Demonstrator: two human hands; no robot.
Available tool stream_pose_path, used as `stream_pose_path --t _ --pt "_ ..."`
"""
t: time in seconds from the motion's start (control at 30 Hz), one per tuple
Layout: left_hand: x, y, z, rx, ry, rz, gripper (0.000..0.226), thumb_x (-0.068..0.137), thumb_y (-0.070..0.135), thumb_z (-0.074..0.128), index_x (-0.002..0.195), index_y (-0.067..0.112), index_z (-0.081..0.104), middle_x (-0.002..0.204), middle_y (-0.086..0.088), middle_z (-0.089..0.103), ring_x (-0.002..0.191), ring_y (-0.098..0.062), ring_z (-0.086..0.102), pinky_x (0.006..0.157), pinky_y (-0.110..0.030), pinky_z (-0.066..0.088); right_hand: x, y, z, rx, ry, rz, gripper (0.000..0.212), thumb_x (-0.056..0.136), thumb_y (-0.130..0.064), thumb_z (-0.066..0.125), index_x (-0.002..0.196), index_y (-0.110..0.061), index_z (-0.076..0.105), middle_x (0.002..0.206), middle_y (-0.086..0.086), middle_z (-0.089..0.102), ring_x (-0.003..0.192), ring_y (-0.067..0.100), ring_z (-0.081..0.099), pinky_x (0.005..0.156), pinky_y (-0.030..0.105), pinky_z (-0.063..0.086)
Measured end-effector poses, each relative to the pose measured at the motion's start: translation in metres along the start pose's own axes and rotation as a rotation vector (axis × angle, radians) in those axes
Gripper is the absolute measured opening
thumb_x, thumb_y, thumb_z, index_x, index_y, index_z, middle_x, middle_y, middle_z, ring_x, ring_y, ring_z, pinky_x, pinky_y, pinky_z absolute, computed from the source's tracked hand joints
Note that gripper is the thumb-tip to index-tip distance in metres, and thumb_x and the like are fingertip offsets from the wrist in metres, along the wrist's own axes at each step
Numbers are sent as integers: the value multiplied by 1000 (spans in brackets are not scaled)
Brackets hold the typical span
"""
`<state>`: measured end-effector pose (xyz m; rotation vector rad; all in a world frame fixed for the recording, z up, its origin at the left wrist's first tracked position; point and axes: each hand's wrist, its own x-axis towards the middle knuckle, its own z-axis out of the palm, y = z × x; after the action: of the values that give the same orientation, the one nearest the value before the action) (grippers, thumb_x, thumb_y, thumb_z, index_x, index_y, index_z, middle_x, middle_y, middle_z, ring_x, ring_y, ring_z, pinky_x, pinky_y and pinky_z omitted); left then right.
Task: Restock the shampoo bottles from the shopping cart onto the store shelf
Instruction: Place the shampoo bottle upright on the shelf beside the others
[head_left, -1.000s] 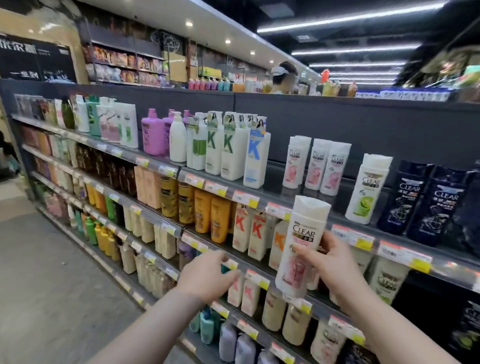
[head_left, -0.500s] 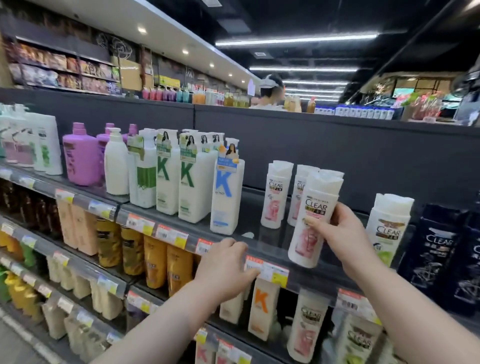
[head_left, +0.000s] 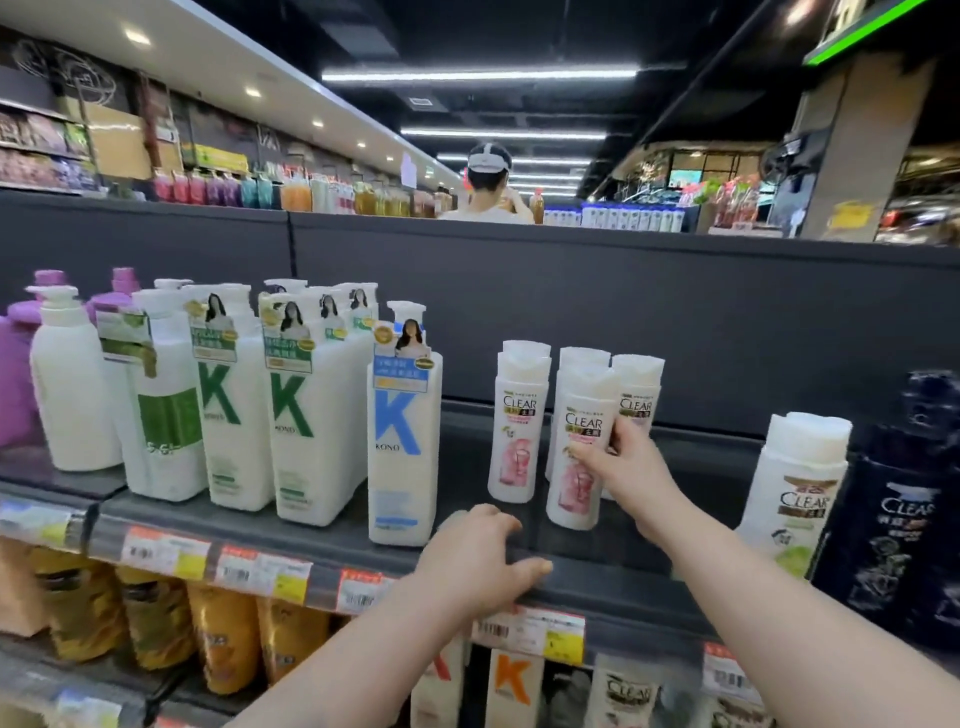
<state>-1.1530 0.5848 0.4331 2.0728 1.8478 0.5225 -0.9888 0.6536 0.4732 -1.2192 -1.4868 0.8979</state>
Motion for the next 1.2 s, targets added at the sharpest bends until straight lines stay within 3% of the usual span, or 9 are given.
stream_pose_path --t 0.1,0.27,0.47,0.7,1.2 --pt "9 -5 1 12 -42 31 65 84 58 54 138 22 44 141 8 40 123 -14 47 101 -33 42 -2 6 2 -48 18 27 47 82 -11 69 125 -16 52 121 -2 61 111 16 58 97 40 48" --pt "16 -13 6 18 -12 70 62 84 57 55 133 20 50 138 8 43 118 -11 50 98 -30 44 -11 26 9 -354 89 115 49 74 -23 77 117 -20 54 110 -4 62 97 13 58 85 28 48" --pt "18 -19 7 -15 17 94 57 84 54 56 130 22 54 131 10 45 114 -9 51 97 -29 45 -4 27 13 -345 123 111 33 76 -20 76 103 -23 57 102 -4 63 88 11 58 78 26 45" --pt "17 -21 6 -13 29 130 54 85 53 54 130 23 54 130 12 45 113 -7 50 95 -26 45 2 29 17 -338 156 86 42 76 -23 76 108 -23 48 100 -8 57 93 12 57 79 27 46" --pt "17 -22 8 -4 35 126 54 86 53 53 131 24 52 134 11 44 117 -8 48 96 -29 45 5 30 19 -330 151 113 44 77 -21 75 114 -19 51 106 -5 59 102 14 57 87 29 47"
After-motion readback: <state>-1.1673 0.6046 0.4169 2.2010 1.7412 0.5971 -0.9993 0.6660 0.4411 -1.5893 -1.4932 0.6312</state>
